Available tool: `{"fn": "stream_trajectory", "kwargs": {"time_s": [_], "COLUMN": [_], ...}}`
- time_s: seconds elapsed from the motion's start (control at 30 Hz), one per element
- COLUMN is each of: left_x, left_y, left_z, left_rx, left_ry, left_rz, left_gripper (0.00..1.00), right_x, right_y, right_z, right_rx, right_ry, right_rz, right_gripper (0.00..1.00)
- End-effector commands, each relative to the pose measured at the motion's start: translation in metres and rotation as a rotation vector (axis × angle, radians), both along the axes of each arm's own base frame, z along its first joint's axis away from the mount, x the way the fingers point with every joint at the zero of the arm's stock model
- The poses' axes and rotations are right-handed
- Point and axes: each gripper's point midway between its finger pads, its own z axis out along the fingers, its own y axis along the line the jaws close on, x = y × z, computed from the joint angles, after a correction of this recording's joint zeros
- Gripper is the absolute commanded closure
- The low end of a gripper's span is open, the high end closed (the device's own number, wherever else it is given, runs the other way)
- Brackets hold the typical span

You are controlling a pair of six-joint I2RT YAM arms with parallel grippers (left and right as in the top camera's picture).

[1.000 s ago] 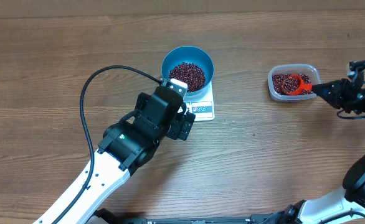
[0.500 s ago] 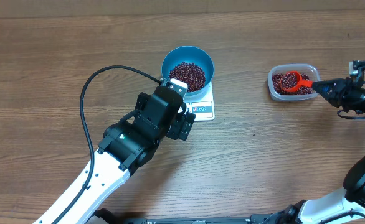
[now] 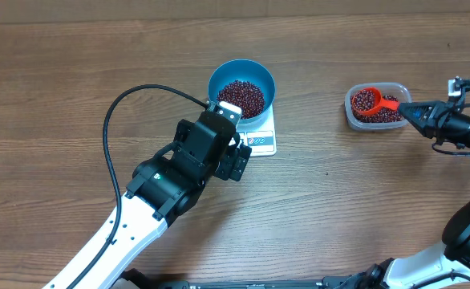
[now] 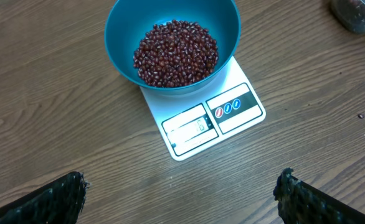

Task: Scoop item into bowl and weigh 150g on scale
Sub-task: 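Dip the scoop into the beans and fill it, right gripper, then lift the filled scoop and carry it over the teal bowl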

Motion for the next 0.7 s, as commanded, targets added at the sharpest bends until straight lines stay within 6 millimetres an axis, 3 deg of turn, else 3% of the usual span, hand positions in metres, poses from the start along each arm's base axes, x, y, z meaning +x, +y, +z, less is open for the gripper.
{"fn": "stream_trajectory", "kwargs": {"time_s": [0.0, 0.13, 0.27, 0.4, 0.67], "left_x": [0.004, 0.004, 0.004, 0.004, 0.004], "left_y": [0.002, 0.002, 0.002, 0.002, 0.002], "left_z": [0.002, 0.002, 0.002, 0.002, 0.002], "left_rx": [-0.004, -0.004, -0.004, -0.004, -0.004], "left_ry": [-0.007, -0.007, -0.007, -0.007, -0.007], "left_rz": [0.024, 0.024, 0.024, 0.024, 0.024], "left_gripper": [0.0, 0.01, 0.0, 0.01, 0.0], "right_x": [0.002, 0.004, 0.009, 0.011, 0.015], "right_y": [0.005, 0.023, 0.052, 0.098, 0.15], "right_z": [0.006, 0.007, 0.007, 0.007, 0.016], "right_rx": [0.035, 0.039, 0.033, 0.03, 0.072], "right_ry": [-0.032, -0.031, -0.041, -0.053, -0.081], "right_rz": [0.018, 0.064, 0.145, 0.266, 0.382], "right_gripper": [0.96, 0.96, 0.96, 0.96, 0.96]}}
